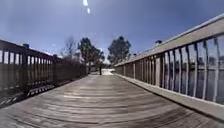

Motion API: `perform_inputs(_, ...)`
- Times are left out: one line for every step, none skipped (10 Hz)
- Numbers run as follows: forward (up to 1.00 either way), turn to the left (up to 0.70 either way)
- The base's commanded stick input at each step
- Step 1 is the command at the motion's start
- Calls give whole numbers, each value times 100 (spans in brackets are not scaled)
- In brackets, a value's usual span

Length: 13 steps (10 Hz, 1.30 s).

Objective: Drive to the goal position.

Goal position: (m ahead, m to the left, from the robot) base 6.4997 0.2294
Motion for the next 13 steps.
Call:
perform_inputs(70,0)
perform_inputs(70,0)
perform_inputs(70,0)
perform_inputs(70,0)
perform_inputs(70,0)
perform_inputs(70,0)
perform_inputs(70,0)
perform_inputs(70,0)
perform_inputs(70,0)
perform_inputs(70,0)
perform_inputs(70,0)
perform_inputs(70,0)
perform_inputs(70,0)
